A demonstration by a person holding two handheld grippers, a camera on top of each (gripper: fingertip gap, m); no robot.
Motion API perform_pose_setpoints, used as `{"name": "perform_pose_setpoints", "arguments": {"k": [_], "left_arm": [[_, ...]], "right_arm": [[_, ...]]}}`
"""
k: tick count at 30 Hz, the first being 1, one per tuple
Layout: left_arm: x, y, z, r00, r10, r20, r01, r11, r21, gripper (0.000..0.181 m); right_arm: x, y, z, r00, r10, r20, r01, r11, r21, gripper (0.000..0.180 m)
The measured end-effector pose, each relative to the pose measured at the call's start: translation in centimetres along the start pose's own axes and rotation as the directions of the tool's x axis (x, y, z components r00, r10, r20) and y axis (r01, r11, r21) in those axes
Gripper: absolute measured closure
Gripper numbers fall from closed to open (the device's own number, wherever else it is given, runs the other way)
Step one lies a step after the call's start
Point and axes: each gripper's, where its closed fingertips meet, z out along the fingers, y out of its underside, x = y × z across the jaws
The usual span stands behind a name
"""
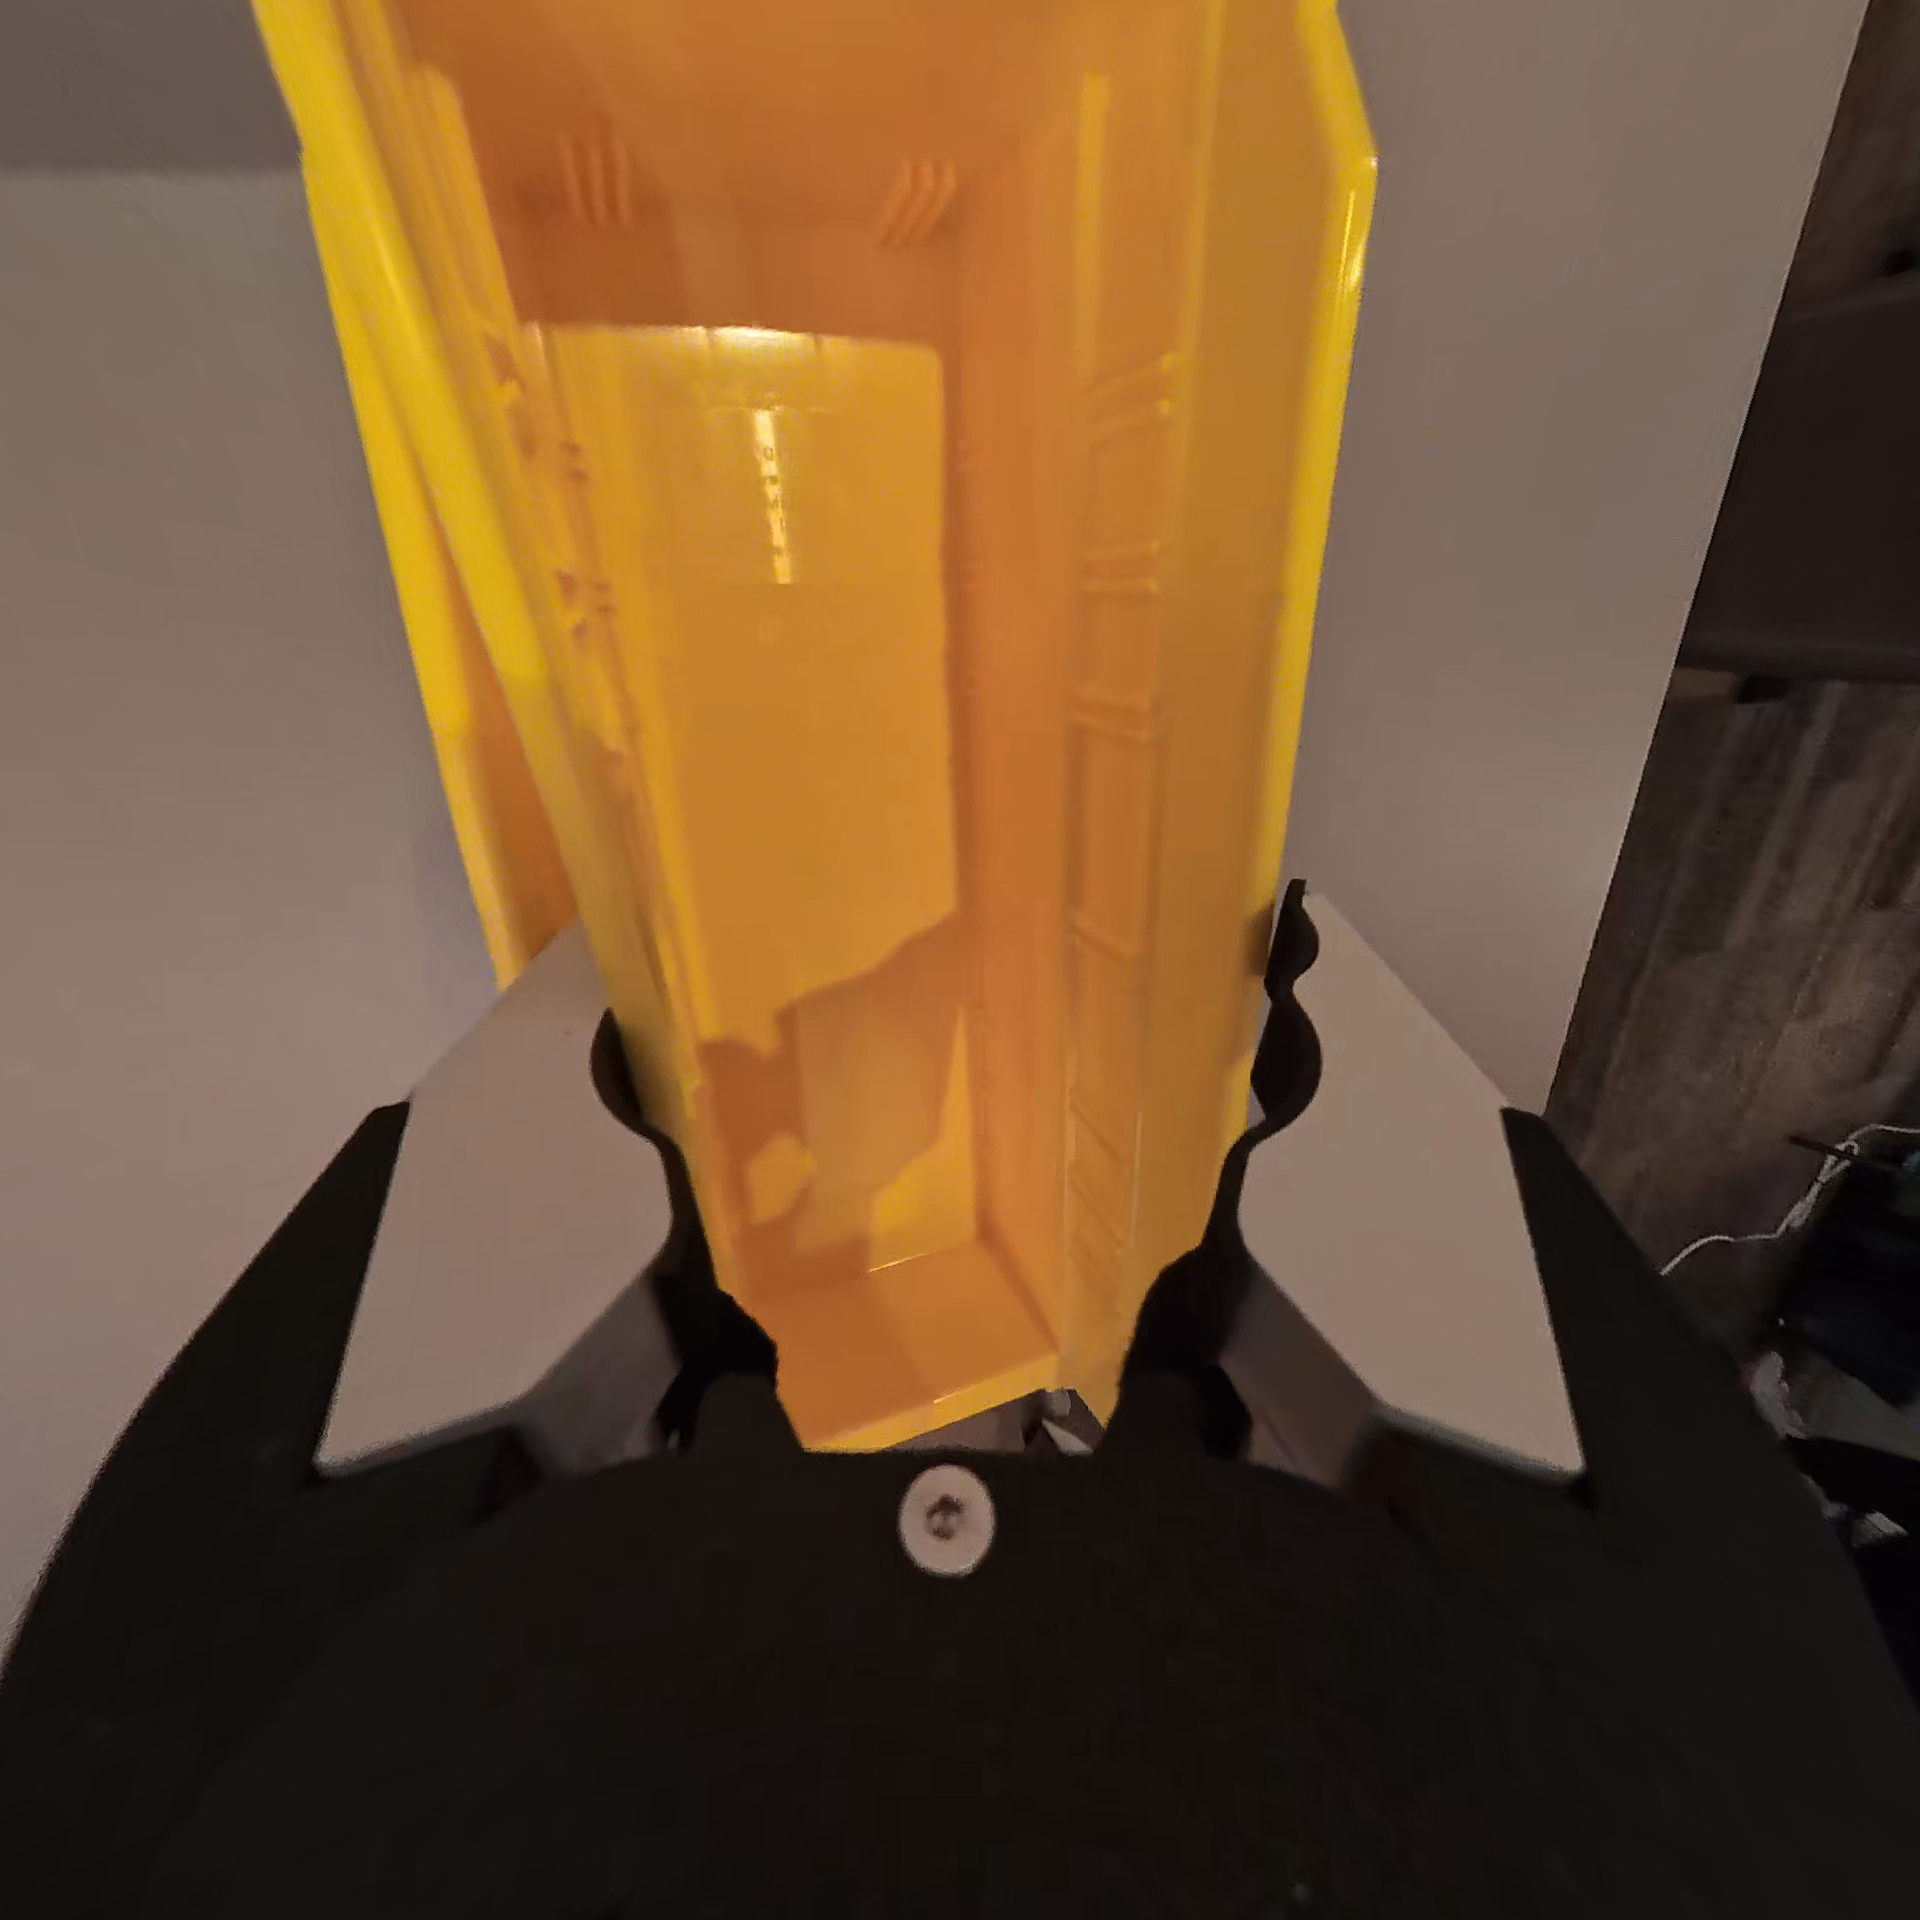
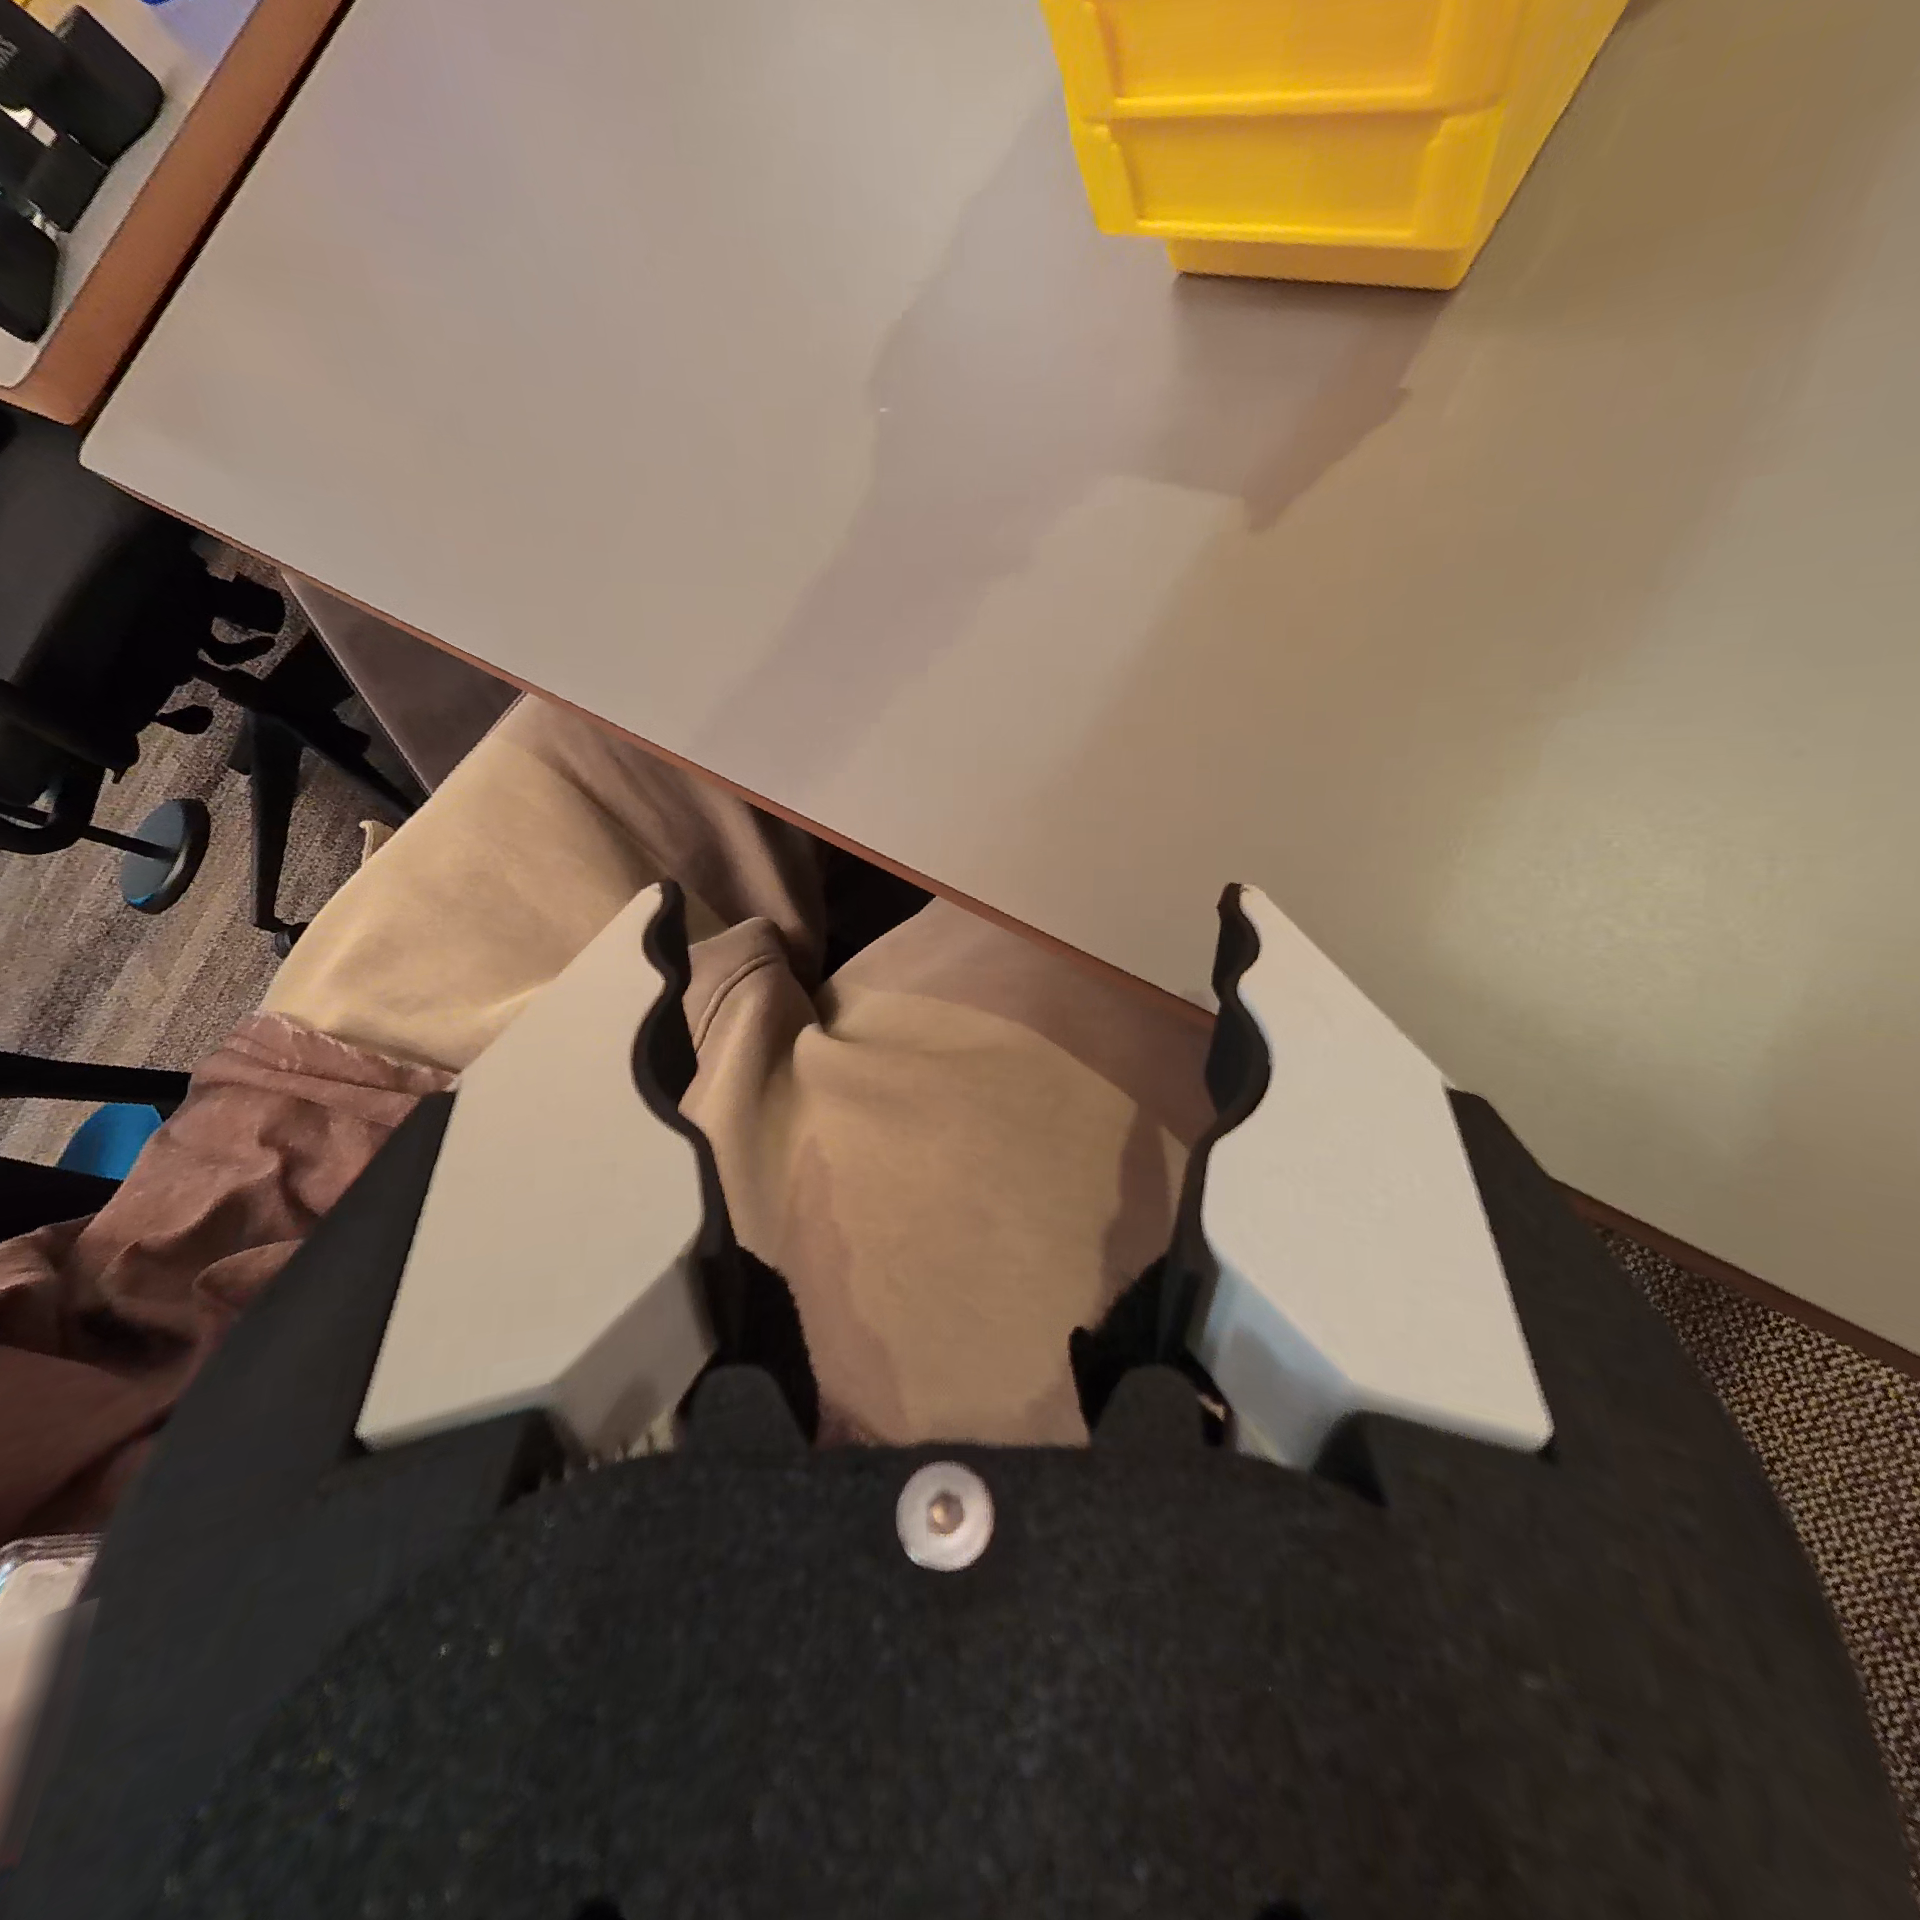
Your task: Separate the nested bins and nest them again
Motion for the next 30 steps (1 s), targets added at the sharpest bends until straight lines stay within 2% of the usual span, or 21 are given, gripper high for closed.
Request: {"name": "perform_pose_setpoints", "arguments": {"k": [3, 9, 11, 13, 22, 26, 28, 30], "left_arm": [[0.5, 0.0, 0.0, 1.0, 0.005, 0.003, -0.005, 1.0, -0.001, 0.064], [1.3, 0.0, -0.3, 0.996, -0.033, -0.086, 0.032, 0.999, -0.019, 0.049], [0.9, 0.0, -0.3, 0.996, -0.036, -0.081, 0.034, 0.999, -0.021, 0.054], [0.1, 0.1, -0.3, 0.999, -0.011, -0.049, 0.01, 1.0, -0.022, 0.066], [0.1, 0.5, -0.6, 0.998, -0.016, -0.062, 0.013, 0.998, -0.053, 0.072], [0.3, 1.0, -0.8, 0.996, -0.012, -0.092, 0.005, 0.996, -0.085, 0.066], [1.3, 1.4, -1.0, 0.989, -0.006, -0.147, -0.011, 0.993, -0.114, 0.045], [1.7, 1.7, -1.3, 0.985, -0.033, -0.172, 0.01, 0.991, -0.133, 0.038]], "right_arm": [[-0.3, 0.0, 0.1, 1.0, -0.007, 0.005, 0.007, 1.0, -0.006, 0.079], [-0.4, 0.4, 0.2, 1.0, -0.02, 0.004, 0.02, 1.0, -0.023, 0.079], [-0.3, 0.4, 0.2, 1.0, -0.016, 0.005, 0.016, 1.0, -0.024, 0.079], [-0.3, 0.3, 0.1, 1.0, -0.009, 0.009, 0.009, 1.0, -0.022, 0.079], [-0.1, 0.7, 0.4, 1.0, -0.011, 0.0, 0.011, 0.999, -0.044, 0.079], [-0.2, 1.0, 0.6, 1.0, -0.015, -0.002, 0.015, 0.998, -0.057, 0.079], [-0.1, 1.0, 0.6, 1.0, -0.015, -0.002, 0.015, 0.998, -0.06, 0.079], [-0.2, 1.0, 0.6, 1.0, -0.014, 0.001, 0.014, 0.998, -0.061, 0.079]]}}
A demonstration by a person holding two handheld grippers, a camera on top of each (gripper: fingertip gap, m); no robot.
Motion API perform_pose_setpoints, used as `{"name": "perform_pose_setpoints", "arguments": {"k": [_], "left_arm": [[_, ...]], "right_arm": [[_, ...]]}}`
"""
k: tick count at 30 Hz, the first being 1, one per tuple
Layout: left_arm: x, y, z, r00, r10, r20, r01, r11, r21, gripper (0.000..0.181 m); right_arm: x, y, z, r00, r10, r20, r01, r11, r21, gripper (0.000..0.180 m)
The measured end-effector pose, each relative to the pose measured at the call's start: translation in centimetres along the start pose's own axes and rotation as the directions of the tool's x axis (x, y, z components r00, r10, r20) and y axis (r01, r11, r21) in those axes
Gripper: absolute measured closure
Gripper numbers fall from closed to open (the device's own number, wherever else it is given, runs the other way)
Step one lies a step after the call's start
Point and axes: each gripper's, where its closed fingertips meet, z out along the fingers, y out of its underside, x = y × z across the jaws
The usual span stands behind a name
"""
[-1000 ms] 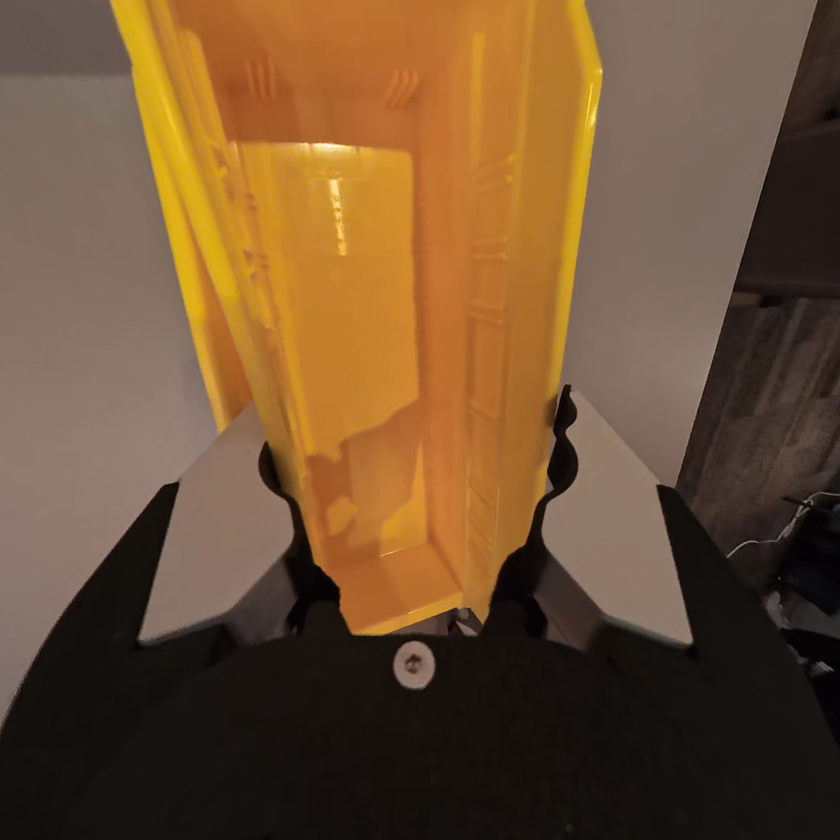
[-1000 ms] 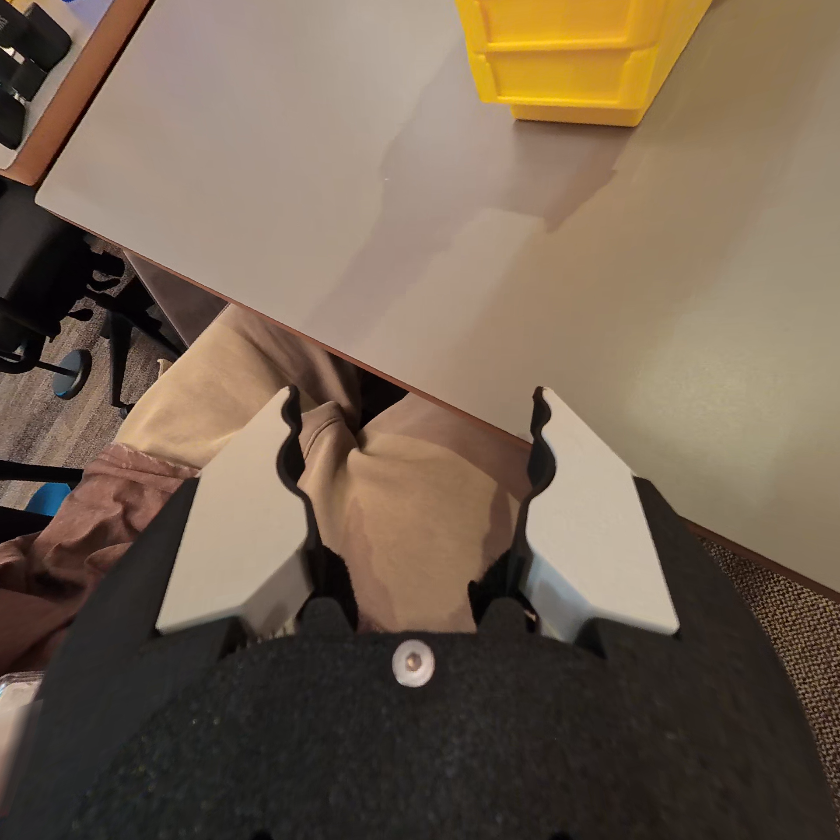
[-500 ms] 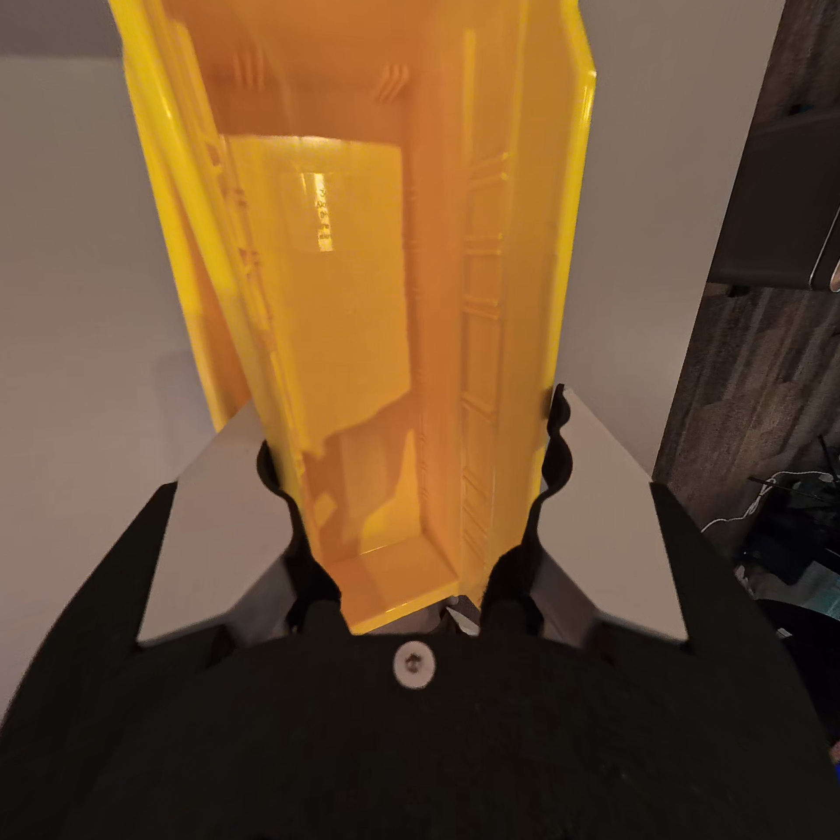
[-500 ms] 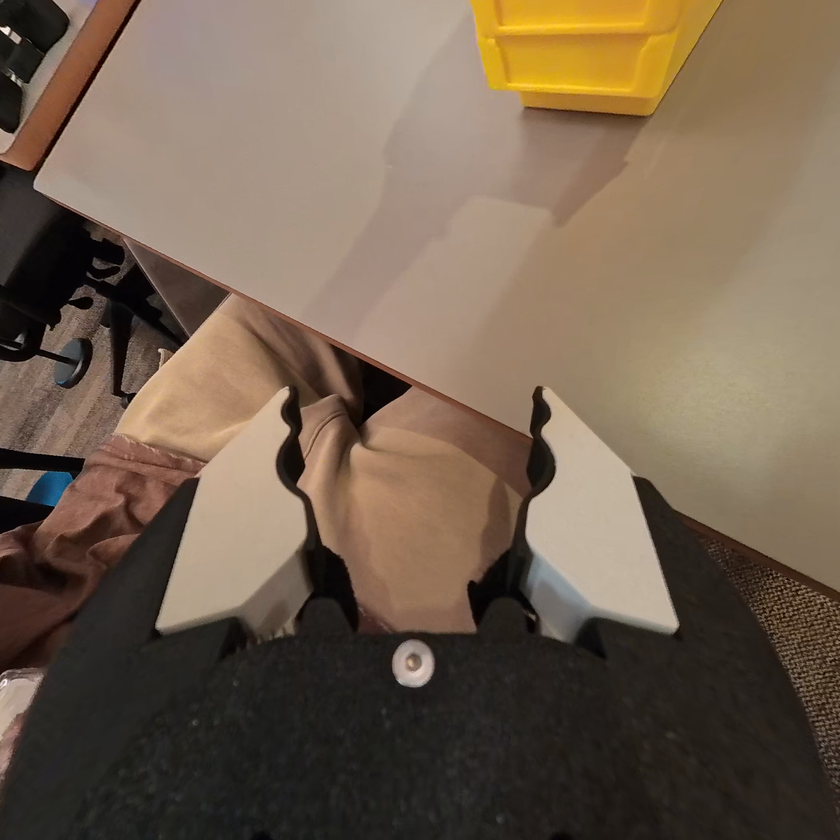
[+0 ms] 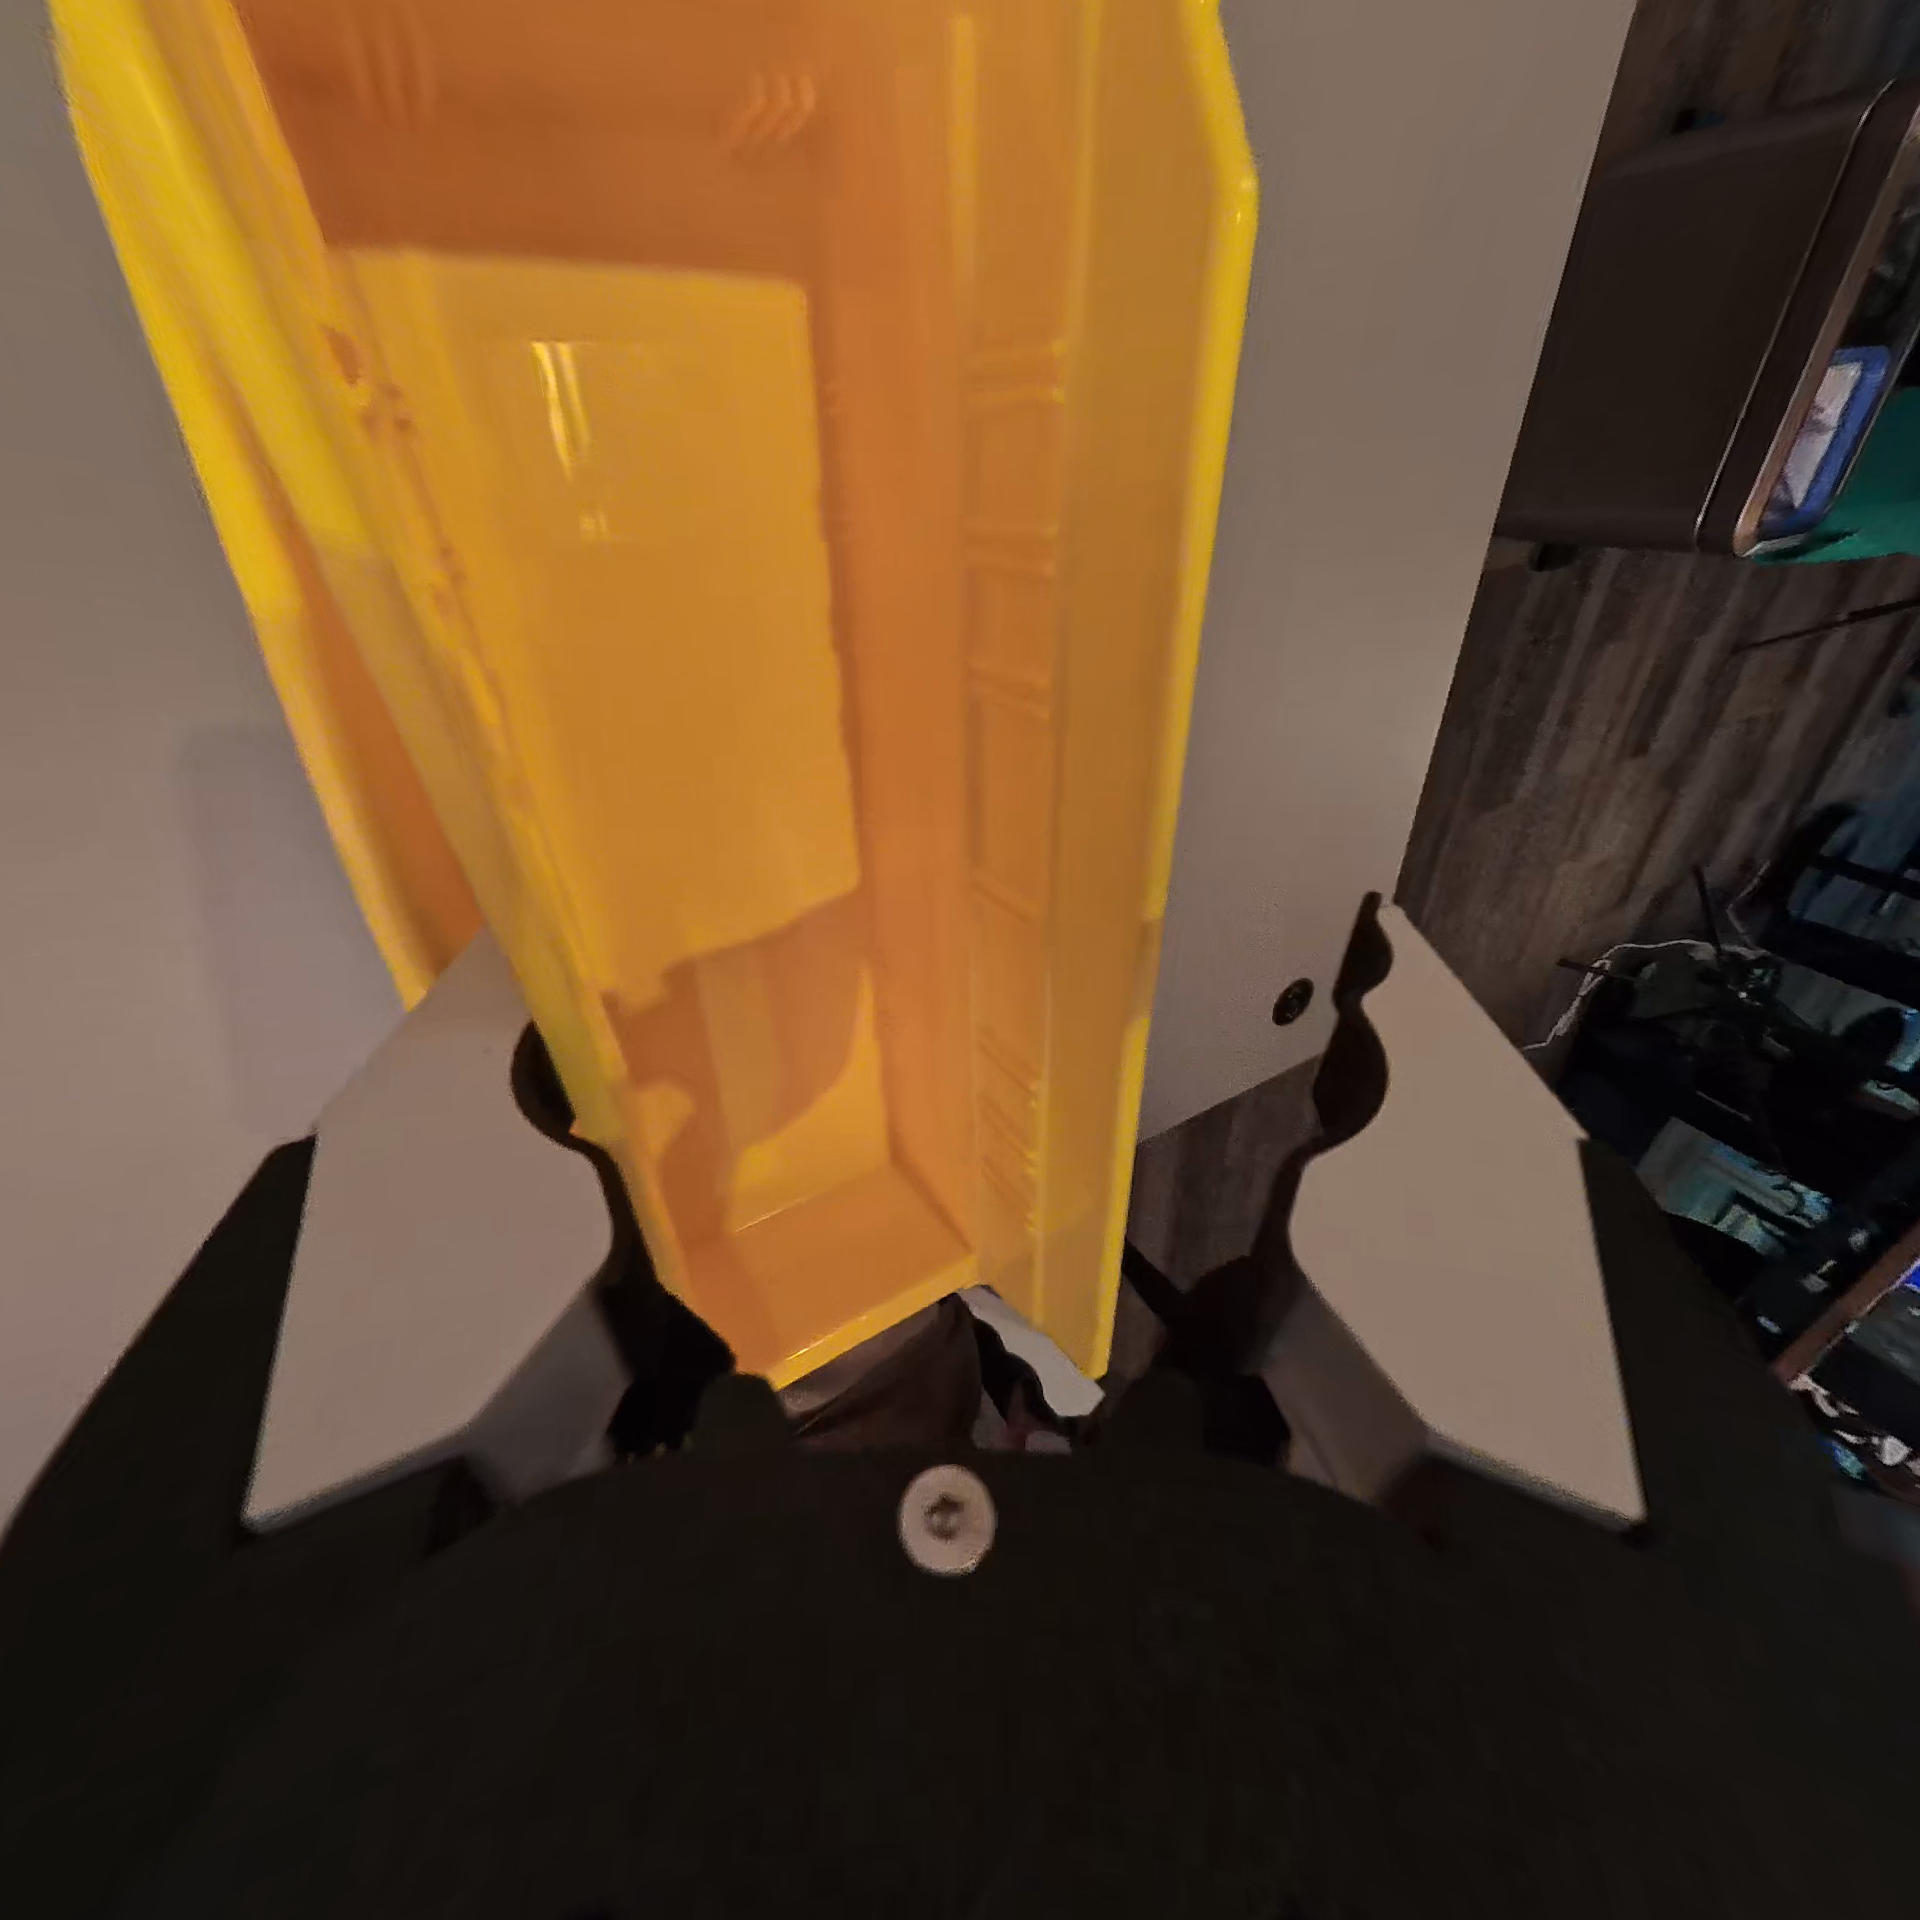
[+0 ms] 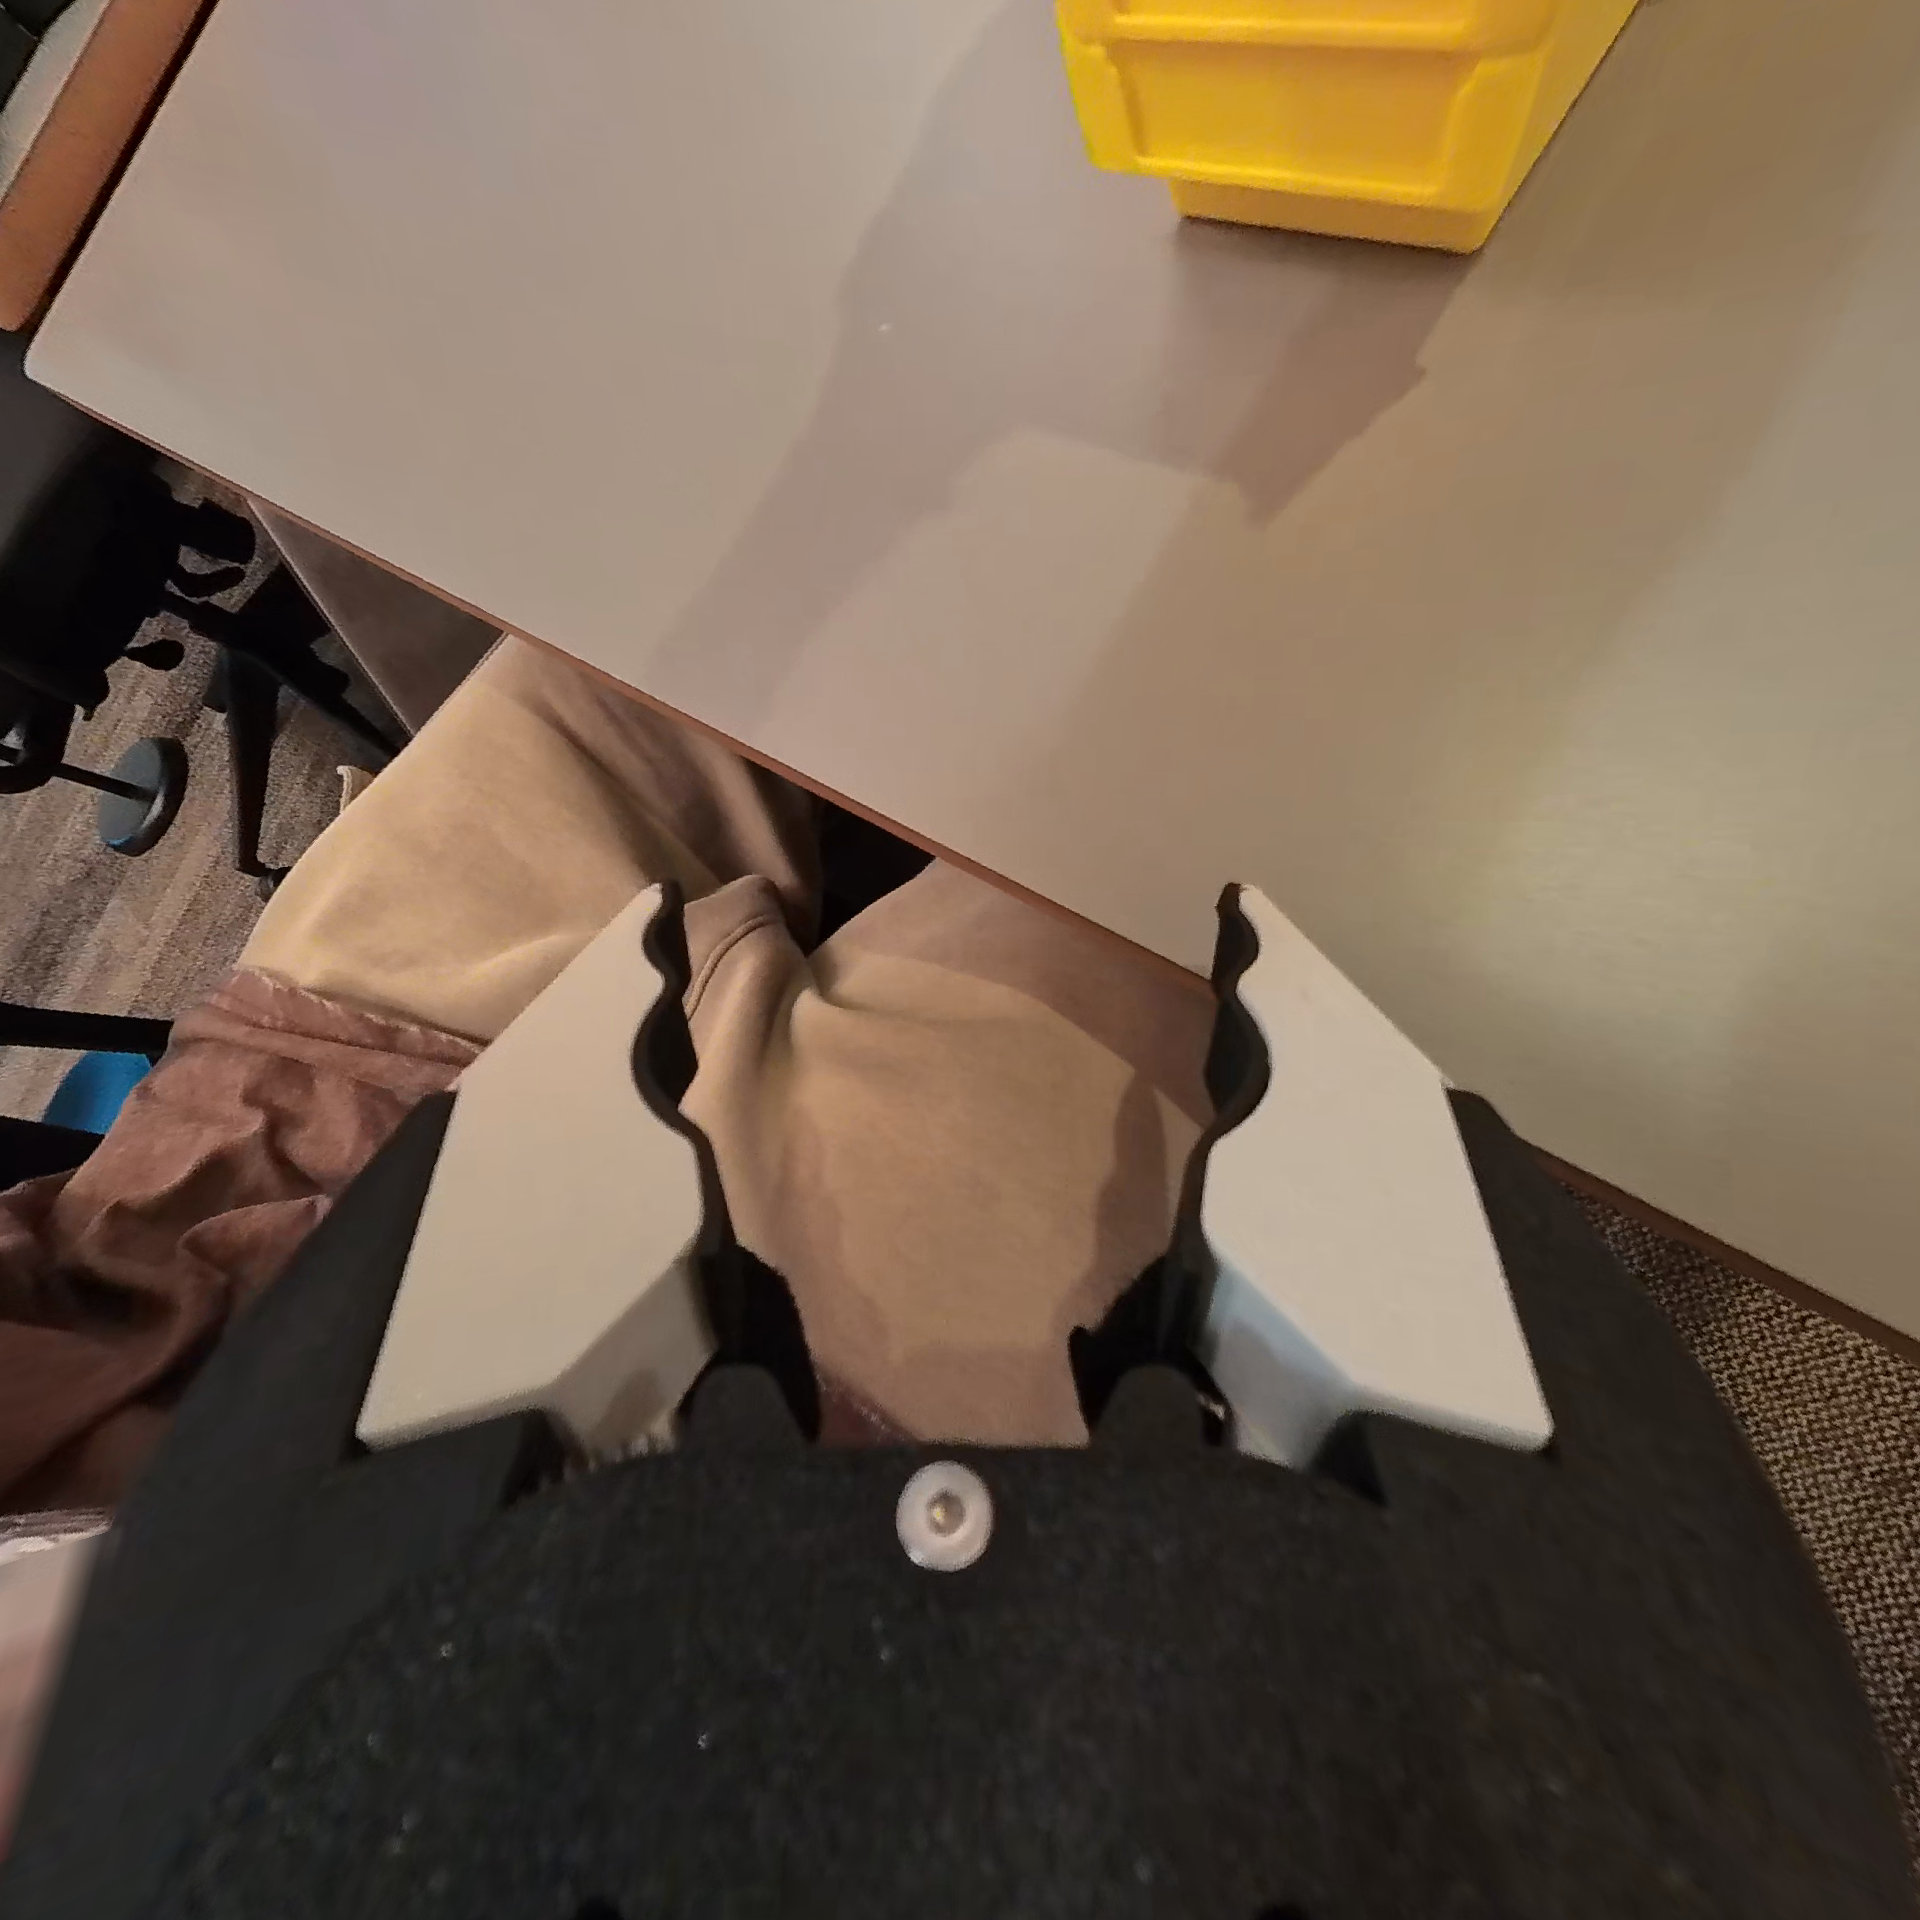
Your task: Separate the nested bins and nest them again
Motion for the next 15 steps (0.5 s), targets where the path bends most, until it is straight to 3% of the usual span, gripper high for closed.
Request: {"name": "perform_pose_setpoints", "arguments": {"k": [4, 9, 15], "left_arm": [[-0.5, 0.2, 0.0, 1.0, 0.001, 0.017, -0.001, 1.0, -0.003, 0.038], [0.5, 0.6, -0.6, 0.995, -0.022, -0.097, 0.018, 0.999, -0.046, 0.022], [-0.5, 1.0, -0.8, 0.999, 0.019, -0.035, -0.022, 0.997, -0.073, 0.031]], "right_arm": [[-0.1, 0.1, 0.1, 1.0, -0.004, -0.002, 0.004, 1.0, -0.007, 0.079], [0.2, 0.3, 0.0, 0.999, -0.025, -0.025, 0.025, 1.0, -0.015, 0.078], [0.4, 0.5, 0.4, 1.0, -0.013, -0.025, 0.012, 1.0, -0.025, 0.078]]}}
